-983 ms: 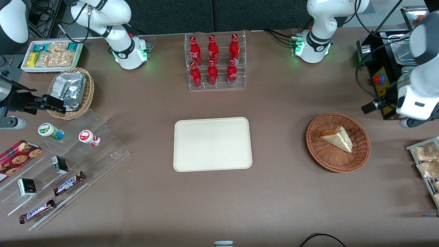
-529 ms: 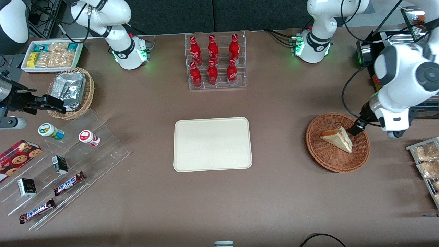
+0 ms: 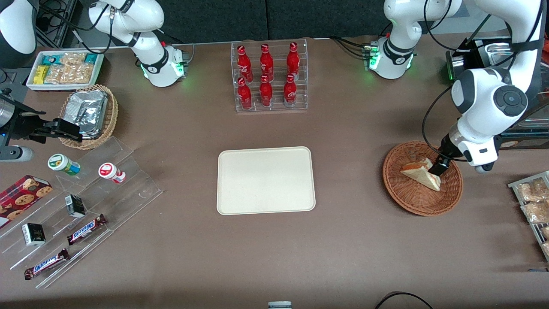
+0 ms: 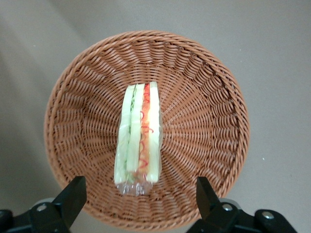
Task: Place sandwich from basket to tray
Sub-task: 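Lower the open left gripper and close it on the wrapped sandwich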
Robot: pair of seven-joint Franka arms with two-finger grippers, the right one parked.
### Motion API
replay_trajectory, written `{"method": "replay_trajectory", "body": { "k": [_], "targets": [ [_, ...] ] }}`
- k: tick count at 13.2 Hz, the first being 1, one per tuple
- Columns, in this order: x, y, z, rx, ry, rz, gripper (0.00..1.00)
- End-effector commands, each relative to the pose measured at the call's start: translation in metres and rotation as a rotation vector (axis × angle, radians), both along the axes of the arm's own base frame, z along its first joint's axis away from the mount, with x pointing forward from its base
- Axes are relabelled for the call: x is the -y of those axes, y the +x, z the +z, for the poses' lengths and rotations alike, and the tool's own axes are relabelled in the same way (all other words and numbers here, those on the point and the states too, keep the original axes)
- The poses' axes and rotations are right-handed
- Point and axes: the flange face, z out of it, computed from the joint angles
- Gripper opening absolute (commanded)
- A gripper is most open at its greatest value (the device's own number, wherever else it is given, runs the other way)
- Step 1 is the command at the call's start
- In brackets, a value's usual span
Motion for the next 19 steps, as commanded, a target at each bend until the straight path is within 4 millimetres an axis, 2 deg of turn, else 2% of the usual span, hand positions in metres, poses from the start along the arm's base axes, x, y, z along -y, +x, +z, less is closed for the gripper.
{"method": "replay_trajectory", "body": {
  "k": [1,2,7,12,13,14,15,16,19],
  "targets": [
    [-0.002,-0.014,-0.028,0.039,-0.011,0.028,1.00],
    [-0.008,-0.019,-0.038,0.040,-0.011,0.041,1.00],
    [-0.009,-0.028,-0.067,0.052,-0.014,0.043,1.00],
    [-0.009,-0.031,-0.074,0.061,-0.017,0.068,1.00],
    [-0.009,-0.030,-0.075,0.068,-0.019,0.074,0.84],
    [-0.009,-0.028,-0.076,0.073,-0.022,0.104,0.57],
    [-0.008,-0.026,-0.078,0.087,-0.026,0.125,0.43],
    [-0.008,-0.025,-0.080,0.095,-0.027,0.131,0.34],
    [-0.004,-0.023,-0.081,0.096,-0.030,0.148,0.25]
  ]
}}
